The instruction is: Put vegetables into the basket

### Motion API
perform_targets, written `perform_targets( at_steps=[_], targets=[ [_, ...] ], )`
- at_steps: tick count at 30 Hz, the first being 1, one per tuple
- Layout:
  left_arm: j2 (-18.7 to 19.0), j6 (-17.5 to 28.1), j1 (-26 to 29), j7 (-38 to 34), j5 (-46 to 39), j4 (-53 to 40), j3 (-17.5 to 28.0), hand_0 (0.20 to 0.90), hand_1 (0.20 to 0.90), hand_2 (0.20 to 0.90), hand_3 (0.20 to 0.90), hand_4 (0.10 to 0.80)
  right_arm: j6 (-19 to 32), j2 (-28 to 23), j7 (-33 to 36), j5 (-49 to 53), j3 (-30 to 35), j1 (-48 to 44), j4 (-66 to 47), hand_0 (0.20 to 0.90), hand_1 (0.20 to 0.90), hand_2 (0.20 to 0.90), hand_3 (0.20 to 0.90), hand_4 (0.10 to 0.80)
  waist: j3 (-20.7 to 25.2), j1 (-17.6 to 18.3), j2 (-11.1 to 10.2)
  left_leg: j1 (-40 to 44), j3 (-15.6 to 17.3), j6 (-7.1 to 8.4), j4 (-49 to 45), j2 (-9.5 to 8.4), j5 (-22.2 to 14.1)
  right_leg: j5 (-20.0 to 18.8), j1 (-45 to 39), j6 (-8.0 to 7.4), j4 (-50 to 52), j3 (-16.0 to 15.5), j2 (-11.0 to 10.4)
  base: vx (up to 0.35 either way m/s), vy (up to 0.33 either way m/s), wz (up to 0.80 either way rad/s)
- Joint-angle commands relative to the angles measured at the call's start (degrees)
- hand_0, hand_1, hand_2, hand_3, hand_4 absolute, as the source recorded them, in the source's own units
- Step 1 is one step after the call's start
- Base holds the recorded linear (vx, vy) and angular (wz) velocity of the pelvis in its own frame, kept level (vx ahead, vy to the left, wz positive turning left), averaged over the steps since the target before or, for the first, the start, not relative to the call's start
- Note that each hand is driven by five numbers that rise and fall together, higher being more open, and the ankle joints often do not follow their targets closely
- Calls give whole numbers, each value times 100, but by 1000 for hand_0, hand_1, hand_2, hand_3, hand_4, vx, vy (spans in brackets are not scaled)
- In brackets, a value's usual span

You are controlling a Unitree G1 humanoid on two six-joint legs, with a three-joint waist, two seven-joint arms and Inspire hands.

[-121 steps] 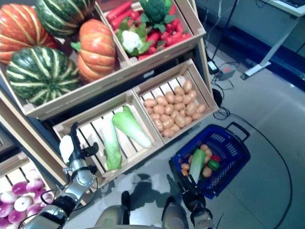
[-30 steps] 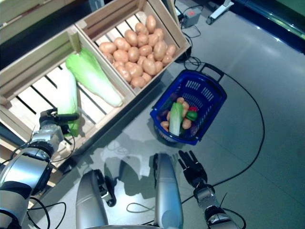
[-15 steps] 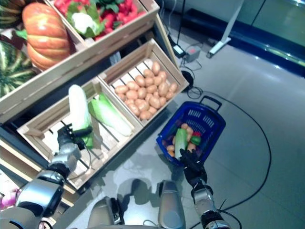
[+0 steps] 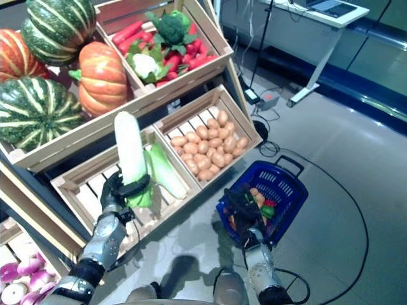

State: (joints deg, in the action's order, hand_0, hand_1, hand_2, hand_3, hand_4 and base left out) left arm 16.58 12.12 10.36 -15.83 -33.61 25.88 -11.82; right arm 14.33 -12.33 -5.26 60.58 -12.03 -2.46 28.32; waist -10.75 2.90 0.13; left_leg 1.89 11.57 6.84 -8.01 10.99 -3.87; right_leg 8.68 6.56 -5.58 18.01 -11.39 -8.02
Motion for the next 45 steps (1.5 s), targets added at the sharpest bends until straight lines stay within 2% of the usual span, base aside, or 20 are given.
perform_targets(
  at_steps=[1, 8, 11, 18, 25, 33, 45],
  targets=[
    [651, 716, 142, 724, 430, -995, -60, 300, 300, 300, 300, 400, 291, -283, -156, -675, 117, -387, -569, 900, 900, 900, 900, 800, 541, -196, -177, -55, -115, -238, 281, -242, 287, -729, -888, -107, -1338, -88, -208, 84, -22, -1],
    [852, 676, 187, 1272, 791, -1401, -230, 300, 300, 300, 300, 400, -279, -887, -214, -738, 423, -851, -753, 900, 900, 900, 900, 800, 718, -330, -209, 355, -74, -221, 1105, -300, 499, -1042, -1231, -183, -1998, -133, -121, 65, -6, 2],
    [918, 656, 354, 1425, 1050, -1444, -358, 300, 300, 300, 300, 400, -588, -1117, -531, -422, 532, -1109, -784, 900, 900, 900, 900, 800, 780, -331, -221, 417, -57, -222, 1246, -305, 503, -1117, -1279, -202, -2130, -158, -99, 26, -6, 6],
    [1147, 728, 512, 1770, 1426, -1501, -581, 300, 300, 300, 300, 400, -979, -1385, -1264, 137, 675, -1398, -1074, 900, 900, 900, 900, 800, 847, -305, -258, 476, -68, -271, 1278, -368, 426, -1089, -1297, -205, -2124, -87, -62, 35, -5, 2],
    [1244, 743, 661, 2028, 1446, -1493, -789, 300, 300, 300, 300, 400, -1203, -1670, -1417, 156, 574, -1716, -898, 900, 900, 900, 900, 800, 884, -322, -306, 538, -99, -306, 1264, -434, 351, -1086, -1379, -206, -2198, -3, -46, 14, -4, -1],
    [1230, 790, 776, 2369, 1559, -1651, -1243, 300, 300, 300, 300, 400, -1599, -1506, -1791, 954, 414, -2047, -768, 900, 900, 900, 900, 800, 903, -351, -313, 612, -72, -311, 1263, -421, 304, -1075, -1449, -231, -2222, -4, -65, 0, 0, 0],
    [1277, 849, 1008, 2680, 1524, -1821, -1840, 300, 300, 300, 300, 400, -1768, -1316, -1551, 1211, 150, -2433, -622, 900, 900, 900, 900, 800, 931, -328, -297, 674, -74, -299, 1258, -414, 270, -1048, -1492, -253, -2212, 32, -73, 0, 0, 0]
  ],
)
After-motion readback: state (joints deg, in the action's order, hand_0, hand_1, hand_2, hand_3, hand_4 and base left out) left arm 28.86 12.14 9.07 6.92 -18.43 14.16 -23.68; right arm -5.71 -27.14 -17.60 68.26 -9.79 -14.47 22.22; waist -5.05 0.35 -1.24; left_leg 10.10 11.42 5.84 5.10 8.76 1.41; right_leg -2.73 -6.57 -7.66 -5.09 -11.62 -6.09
